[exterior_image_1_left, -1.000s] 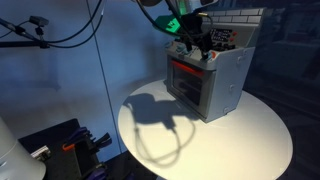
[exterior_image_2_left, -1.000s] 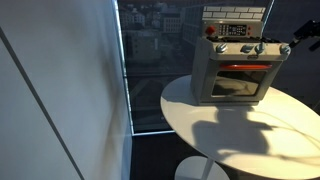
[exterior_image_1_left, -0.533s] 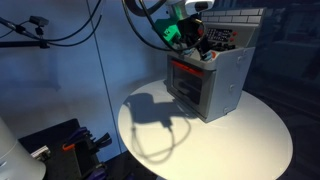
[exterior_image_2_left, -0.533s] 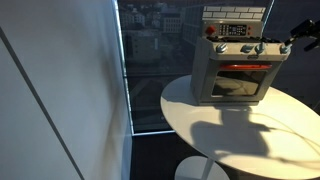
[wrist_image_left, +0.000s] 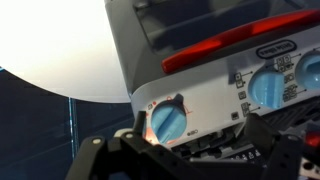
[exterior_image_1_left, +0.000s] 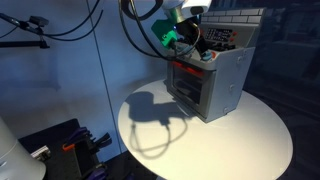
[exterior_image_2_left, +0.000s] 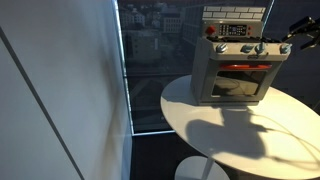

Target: Turn the knob on the far right to the left

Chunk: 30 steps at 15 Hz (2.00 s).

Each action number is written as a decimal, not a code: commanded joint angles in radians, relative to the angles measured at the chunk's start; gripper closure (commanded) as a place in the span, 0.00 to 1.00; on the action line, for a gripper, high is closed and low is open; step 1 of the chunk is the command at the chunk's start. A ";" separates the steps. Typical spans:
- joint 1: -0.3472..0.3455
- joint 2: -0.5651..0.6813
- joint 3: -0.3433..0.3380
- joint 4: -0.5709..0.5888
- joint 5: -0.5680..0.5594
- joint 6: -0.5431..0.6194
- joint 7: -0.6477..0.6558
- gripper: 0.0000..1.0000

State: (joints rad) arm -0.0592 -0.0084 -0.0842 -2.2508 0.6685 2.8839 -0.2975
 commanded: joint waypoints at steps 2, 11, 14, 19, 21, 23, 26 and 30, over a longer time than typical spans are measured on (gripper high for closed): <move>0.006 0.001 0.002 0.007 0.121 0.027 -0.082 0.00; 0.006 0.004 0.001 0.020 0.273 0.032 -0.162 0.00; 0.005 0.008 0.001 0.027 0.314 0.032 -0.190 0.00; 0.005 0.011 0.001 0.037 0.382 0.026 -0.229 0.00; 0.005 0.013 0.001 0.041 0.412 0.024 -0.243 0.00; 0.005 0.016 0.000 0.048 0.443 0.021 -0.261 0.00; 0.004 0.019 0.000 0.059 0.487 0.019 -0.289 0.00; 0.004 0.026 0.000 0.072 0.542 0.018 -0.323 0.00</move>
State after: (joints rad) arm -0.0548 -0.0012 -0.0833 -2.2146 1.1534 2.9056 -0.5707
